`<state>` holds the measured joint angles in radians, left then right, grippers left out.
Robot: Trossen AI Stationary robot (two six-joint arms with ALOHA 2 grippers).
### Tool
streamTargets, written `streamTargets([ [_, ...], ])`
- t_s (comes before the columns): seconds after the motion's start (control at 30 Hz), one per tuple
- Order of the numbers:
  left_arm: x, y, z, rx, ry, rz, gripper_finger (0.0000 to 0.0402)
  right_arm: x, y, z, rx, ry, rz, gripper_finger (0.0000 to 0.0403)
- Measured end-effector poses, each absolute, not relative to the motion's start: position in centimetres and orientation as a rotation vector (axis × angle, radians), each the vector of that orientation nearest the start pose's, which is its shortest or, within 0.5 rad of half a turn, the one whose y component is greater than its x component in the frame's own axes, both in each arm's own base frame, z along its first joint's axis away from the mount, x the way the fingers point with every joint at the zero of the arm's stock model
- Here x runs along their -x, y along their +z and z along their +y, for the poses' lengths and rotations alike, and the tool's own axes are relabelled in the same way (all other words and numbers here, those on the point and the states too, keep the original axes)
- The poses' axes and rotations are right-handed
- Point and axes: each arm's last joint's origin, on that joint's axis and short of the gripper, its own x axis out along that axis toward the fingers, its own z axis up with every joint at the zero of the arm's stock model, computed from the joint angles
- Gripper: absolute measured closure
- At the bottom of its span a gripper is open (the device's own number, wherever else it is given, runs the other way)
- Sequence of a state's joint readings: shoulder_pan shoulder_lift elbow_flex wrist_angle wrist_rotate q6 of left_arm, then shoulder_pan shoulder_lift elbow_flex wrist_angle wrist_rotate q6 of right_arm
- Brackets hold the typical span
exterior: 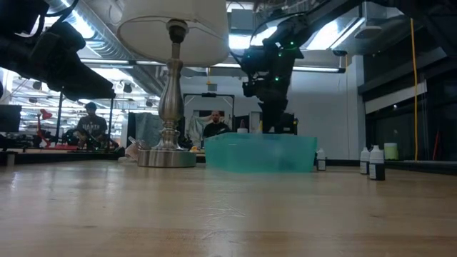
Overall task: Pick & Place food coloring
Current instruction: Put the large blue food coloring bottle into the green bin, then put the small brown food coloring bottle into the green bin
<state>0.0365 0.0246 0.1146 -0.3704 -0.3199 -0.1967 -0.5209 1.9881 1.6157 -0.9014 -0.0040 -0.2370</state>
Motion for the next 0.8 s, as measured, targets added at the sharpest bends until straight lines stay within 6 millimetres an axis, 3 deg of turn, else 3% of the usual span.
streamTargets([
  [0.23, -8.6, 16.5, 1.2, 0.153, 0.38, 0.243, 0.0136, -34.8, 22.7, -20.0, -0.131, -0.296, 1.279, 0.0214],
  [0.5, -8.6, 16.5, 1.2, 0.154, 0.381, 0.243, 0.0133, -33.6, 26.5, -19.3, -0.15, -0.35, 1.18, 0.015],
  [0.8, -8.6, 16.5, 1.2, 0.154, 0.38, 0.243, 0.0136, -30.9, 30.7, -16.2, -0.276, -0.433, 1.168, 0.0138],
])
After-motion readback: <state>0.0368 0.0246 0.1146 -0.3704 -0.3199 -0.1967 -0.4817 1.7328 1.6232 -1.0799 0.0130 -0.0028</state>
